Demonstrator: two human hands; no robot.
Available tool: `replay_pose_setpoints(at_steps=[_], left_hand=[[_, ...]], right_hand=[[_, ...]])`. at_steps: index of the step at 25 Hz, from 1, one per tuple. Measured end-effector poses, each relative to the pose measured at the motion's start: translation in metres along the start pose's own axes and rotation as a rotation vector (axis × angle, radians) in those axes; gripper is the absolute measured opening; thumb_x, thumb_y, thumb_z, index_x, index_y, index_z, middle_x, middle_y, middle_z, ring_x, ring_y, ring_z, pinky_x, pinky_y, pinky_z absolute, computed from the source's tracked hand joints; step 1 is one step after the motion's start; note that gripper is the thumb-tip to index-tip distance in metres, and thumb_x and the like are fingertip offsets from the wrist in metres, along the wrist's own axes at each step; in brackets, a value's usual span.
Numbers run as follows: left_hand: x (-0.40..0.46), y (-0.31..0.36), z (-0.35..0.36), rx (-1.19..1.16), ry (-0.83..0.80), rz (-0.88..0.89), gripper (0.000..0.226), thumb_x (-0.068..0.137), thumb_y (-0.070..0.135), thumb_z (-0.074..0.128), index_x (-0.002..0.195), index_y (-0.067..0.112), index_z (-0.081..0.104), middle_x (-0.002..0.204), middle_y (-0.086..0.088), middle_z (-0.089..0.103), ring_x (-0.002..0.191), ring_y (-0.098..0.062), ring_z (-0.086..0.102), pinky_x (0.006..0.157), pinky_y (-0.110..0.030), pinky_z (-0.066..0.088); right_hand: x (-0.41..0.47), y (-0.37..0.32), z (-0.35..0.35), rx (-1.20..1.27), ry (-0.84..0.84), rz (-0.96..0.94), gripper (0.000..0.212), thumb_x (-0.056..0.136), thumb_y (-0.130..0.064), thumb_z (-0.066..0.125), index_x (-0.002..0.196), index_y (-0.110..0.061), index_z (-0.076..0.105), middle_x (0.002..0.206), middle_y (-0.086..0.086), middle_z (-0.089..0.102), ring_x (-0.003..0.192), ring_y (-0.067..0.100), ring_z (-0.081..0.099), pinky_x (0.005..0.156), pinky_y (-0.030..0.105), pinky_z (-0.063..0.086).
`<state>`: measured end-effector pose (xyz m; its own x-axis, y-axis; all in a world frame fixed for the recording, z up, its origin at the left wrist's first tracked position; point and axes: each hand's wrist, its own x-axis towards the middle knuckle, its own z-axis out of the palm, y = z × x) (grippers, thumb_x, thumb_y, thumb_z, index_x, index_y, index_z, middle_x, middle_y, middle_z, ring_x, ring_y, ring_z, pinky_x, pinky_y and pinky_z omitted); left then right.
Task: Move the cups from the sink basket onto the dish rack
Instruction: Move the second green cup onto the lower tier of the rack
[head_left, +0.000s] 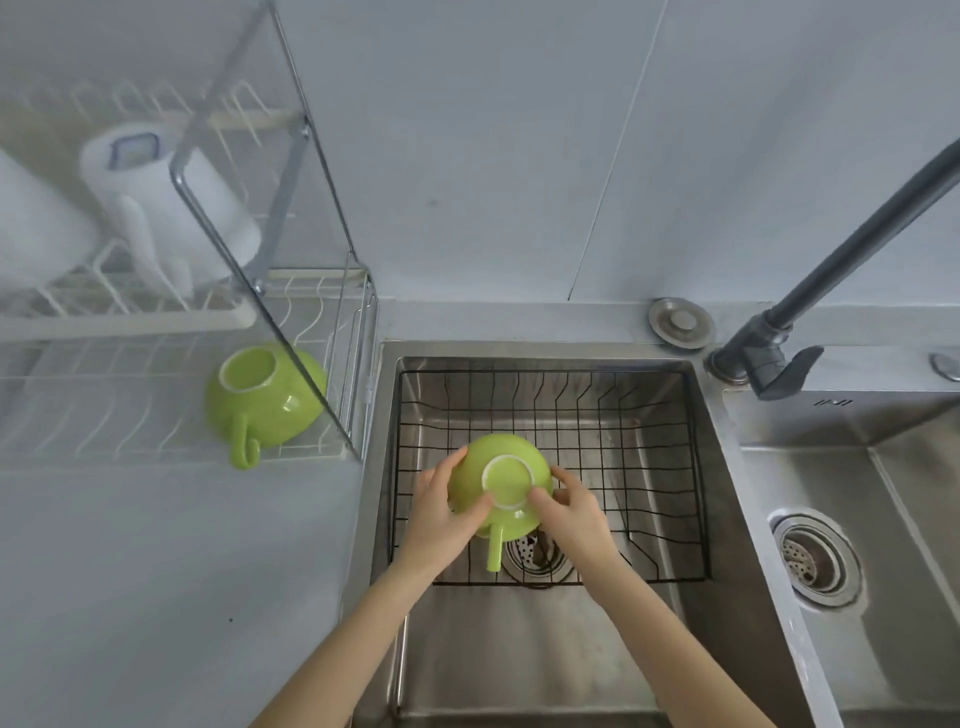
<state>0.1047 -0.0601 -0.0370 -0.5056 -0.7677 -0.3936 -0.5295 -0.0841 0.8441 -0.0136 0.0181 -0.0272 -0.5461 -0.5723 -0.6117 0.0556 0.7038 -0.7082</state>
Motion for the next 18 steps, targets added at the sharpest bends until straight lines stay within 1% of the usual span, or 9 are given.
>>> replay_pose_setpoints(at_steps=[2,4,5,8,9,11,13,16,18], left_hand=[[-0.021,0.003,-0.013,0.011,-0.049,0.064,0.064,0.082,0.013,0.063,0.137,0.025,0.032,0.121,-0.003,0.036,0.114,-0.018,0.044,0.104,-0.031,0.037],[-0.042,0.002,-0.029,0.036,-0.109,0.134,0.069,0.082,0.009,0.063,0.135,0.034,0.027,0.125,-0.005,0.037,0.108,-0.019,0.047,0.098,-0.028,0.04],[-0.051,0.0,-0.037,0.05,-0.151,0.16,0.071,0.082,0.007,0.062,0.131,0.038,0.023,0.127,-0.005,0.036,0.108,-0.019,0.047,0.098,-0.027,0.039],[-0.079,-0.01,-0.059,0.103,-0.238,0.229,0.085,0.077,0.012,0.066,0.129,0.043,0.007,0.129,-0.002,0.029,0.122,-0.019,0.04,0.111,-0.033,0.033],[-0.087,-0.014,-0.064,0.141,-0.232,0.257,0.09,0.077,0.013,0.068,0.13,0.042,0.002,0.126,0.002,0.025,0.124,-0.015,0.035,0.112,-0.028,0.028],[-0.1,-0.021,-0.077,0.203,-0.177,0.307,0.096,0.076,0.015,0.071,0.129,0.04,-0.005,0.123,0.005,0.02,0.12,-0.006,0.026,0.104,-0.015,0.02],[-0.109,-0.028,-0.093,0.233,-0.134,0.332,0.096,0.075,0.017,0.072,0.127,0.042,-0.005,0.123,0.006,0.019,0.114,-0.005,0.029,0.095,-0.01,0.021],[-0.118,-0.044,-0.123,0.276,-0.077,0.365,0.097,0.073,0.02,0.074,0.131,0.04,-0.001,0.121,0.002,0.027,0.093,-0.004,0.041,0.081,0.0,0.029],[-0.122,-0.053,-0.143,0.288,-0.04,0.363,0.099,0.071,0.024,0.076,0.14,0.034,0.004,0.117,0.002,0.031,0.086,0.004,0.043,0.076,0.007,0.031]], right_hand=[[-0.024,-0.001,-0.001,0.002,0.009,-0.035,0.061,0.079,-0.035,0.052,0.136,-0.02,0.039,0.112,0.006,0.064,0.106,0.025,0.058,0.099,0.04,0.045],[-0.047,-0.004,0.001,-0.024,0.011,-0.09,0.048,0.087,-0.029,0.047,0.134,-0.02,0.041,0.112,0.009,0.064,0.108,0.027,0.057,0.096,0.038,0.045],[-0.057,-0.005,0.002,-0.046,0.011,-0.117,0.045,0.087,-0.03,0.046,0.132,-0.02,0.044,0.11,0.009,0.064,0.108,0.027,0.057,0.094,0.037,0.045],[-0.087,-0.01,0.014,-0.103,0.0,-0.189,0.045,0.082,-0.039,0.044,0.119,-0.017,0.053,0.093,0.003,0.059,0.1,0.026,0.057,0.094,0.04,0.047],[-0.096,-0.011,0.02,-0.114,-0.004,-0.211,0.037,0.085,-0.037,0.045,0.113,-0.014,0.055,0.087,0.001,0.056,0.094,0.025,0.056,0.088,0.038,0.047],[-0.113,-0.014,0.036,-0.137,-0.008,-0.253,0.031,0.088,-0.036,0.045,0.104,-0.012,0.055,0.084,0.002,0.053,0.084,0.023,0.051,0.072,0.031,0.043],[-0.125,-0.017,0.053,-0.155,0.006,-0.283,0.033,0.089,-0.039,0.045,0.107,-0.014,0.055,0.099,0.007,0.056,0.088,0.024,0.052,0.071,0.028,0.04],[-0.139,-0.024,0.083,-0.205,0.023,-0.355,0.039,0.09,-0.04,0.048,0.121,-0.015,0.05,0.119,0.01,0.057,0.103,0.026,0.056,0.082,0.03,0.039],[-0.145,-0.03,0.103,-0.256,0.018,-0.399,0.051,0.088,-0.042,0.051,0.132,-0.016,0.041,0.126,0.01,0.057,0.107,0.025,0.055,0.089,0.033,0.041]])
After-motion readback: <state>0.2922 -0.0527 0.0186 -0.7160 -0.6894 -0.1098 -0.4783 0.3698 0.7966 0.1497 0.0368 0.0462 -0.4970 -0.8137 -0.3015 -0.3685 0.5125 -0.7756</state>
